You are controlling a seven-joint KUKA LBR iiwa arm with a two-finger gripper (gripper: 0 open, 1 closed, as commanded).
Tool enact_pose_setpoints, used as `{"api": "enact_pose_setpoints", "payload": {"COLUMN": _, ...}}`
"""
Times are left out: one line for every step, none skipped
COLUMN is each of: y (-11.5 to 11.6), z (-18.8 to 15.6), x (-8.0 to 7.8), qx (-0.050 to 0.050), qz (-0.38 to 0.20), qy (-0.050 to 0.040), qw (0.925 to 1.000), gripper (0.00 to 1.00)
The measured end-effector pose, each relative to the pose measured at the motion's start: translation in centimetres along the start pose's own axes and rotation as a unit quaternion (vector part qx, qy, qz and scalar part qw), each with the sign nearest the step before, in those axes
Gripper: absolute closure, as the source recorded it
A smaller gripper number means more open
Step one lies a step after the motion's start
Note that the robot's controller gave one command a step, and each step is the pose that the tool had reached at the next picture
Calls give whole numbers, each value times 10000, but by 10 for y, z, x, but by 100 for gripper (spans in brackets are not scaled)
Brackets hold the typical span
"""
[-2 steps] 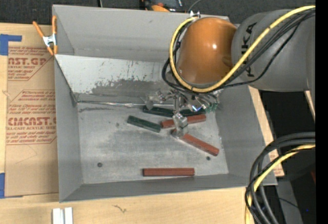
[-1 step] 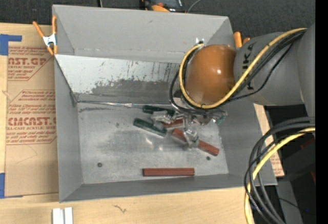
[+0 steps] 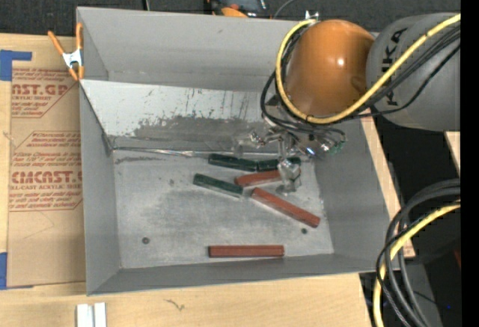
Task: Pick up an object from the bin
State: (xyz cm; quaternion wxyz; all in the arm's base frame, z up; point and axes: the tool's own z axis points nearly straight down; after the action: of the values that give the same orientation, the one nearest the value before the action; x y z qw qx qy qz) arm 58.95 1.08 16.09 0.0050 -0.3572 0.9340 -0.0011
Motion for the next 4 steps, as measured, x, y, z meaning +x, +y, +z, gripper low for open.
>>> {"api": "enact_pose_setpoints", "payload": {"y": -1, "z": 4, "x": 99, "qx": -42, "qz": -214, "qy": 66, "qw": 9997, "gripper": 0}}
{"api": "enact_pose_setpoints", "payload": {"y": -24, "z": 89, "x": 120, "qx": -54, "qz": -294, "qy": 49, "qw": 9995, "gripper": 0}}
{"api": "enact_pose_setpoints", "payload": {"y": -86, "z": 91, "x": 114, "qx": -48, "qz": -520, "qy": 8, "qw": 9986, "gripper": 0}}
{"api": "enact_pose_setpoints", "payload": {"y": -57, "z": 91, "x": 108, "qx": -46, "qz": -732, "qy": 28, "qw": 9973, "gripper": 0}}
